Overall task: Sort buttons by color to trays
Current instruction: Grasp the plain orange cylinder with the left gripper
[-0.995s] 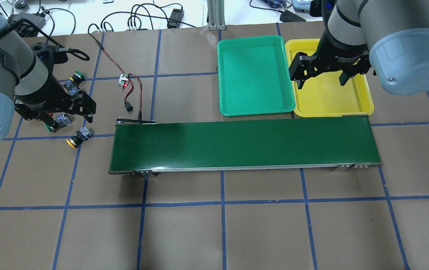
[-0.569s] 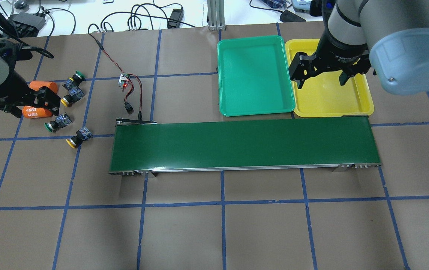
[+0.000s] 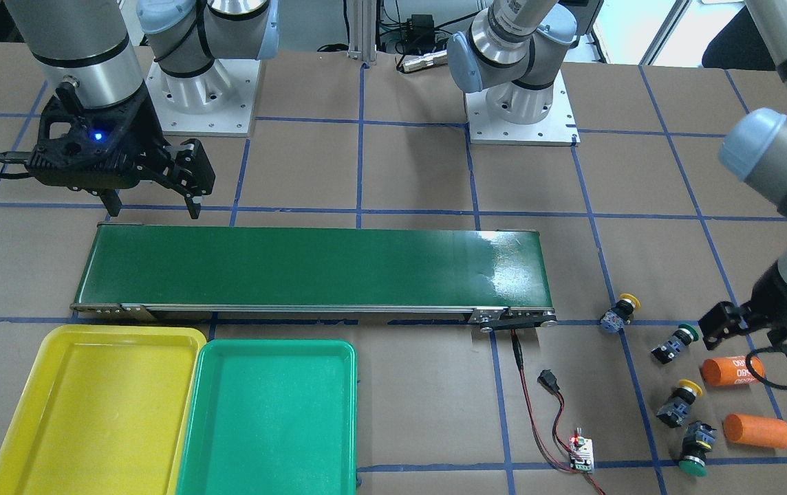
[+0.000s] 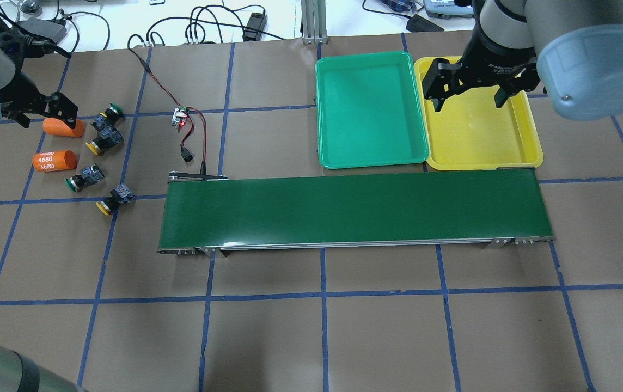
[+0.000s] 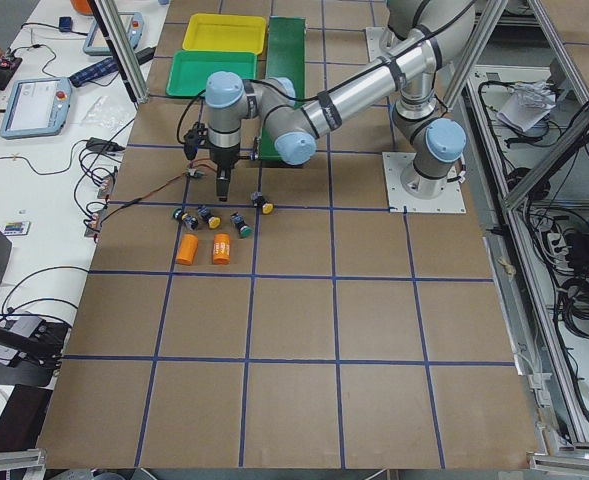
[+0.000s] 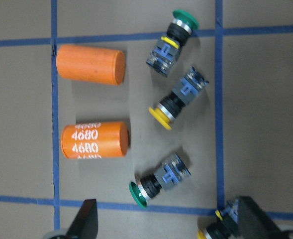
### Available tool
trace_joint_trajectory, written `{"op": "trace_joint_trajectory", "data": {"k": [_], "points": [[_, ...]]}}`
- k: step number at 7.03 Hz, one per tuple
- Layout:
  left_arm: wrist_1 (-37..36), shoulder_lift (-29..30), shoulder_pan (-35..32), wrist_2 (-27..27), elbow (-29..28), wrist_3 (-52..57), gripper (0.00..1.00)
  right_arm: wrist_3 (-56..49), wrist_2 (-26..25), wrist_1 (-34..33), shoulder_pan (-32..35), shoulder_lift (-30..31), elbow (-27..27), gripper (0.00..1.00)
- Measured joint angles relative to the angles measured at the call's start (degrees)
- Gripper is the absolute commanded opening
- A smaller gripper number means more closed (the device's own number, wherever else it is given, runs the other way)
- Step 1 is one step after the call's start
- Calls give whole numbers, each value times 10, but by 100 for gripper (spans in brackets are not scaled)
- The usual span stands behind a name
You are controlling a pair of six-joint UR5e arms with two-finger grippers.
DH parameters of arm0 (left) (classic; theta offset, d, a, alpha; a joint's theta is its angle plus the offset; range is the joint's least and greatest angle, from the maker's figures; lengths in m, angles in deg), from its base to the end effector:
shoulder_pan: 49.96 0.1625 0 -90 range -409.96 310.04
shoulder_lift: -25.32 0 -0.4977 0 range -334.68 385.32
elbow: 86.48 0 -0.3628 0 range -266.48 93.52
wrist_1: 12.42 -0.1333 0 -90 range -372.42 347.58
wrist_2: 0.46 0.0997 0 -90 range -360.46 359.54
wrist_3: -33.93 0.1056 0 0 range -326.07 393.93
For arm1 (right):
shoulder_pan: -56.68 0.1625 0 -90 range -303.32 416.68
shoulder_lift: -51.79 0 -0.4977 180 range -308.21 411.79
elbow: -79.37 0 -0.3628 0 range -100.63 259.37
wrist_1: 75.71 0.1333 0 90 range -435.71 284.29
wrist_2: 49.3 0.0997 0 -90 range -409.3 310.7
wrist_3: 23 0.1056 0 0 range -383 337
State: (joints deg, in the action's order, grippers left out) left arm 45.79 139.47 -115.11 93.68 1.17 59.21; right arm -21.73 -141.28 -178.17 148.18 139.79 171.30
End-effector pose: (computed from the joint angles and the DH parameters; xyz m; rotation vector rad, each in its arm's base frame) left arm 0.1620 -0.6489 0.3955 0.0018 2.9965 -0.1913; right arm 0.1425 -0.4900 0.5455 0.0022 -3.1020 0.2326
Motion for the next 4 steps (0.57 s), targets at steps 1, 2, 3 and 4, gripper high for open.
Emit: {"op": "trace_joint_trajectory", "data": {"k": [1, 2, 3, 4], "points": [[1, 45, 0, -2, -49, 3, 100, -2, 0, -2, -1, -4, -3, 100], [1, 82, 1, -3, -87, 9, 100, -4, -1, -4, -2, -20, -6, 100], [-1, 109, 1, -4, -112, 23, 100, -4, -2, -8, -3, -44, -17, 100], [-2, 131, 4, -5, -129, 48, 100, -3, -2, -13, 0, -57, -33, 100]]}}
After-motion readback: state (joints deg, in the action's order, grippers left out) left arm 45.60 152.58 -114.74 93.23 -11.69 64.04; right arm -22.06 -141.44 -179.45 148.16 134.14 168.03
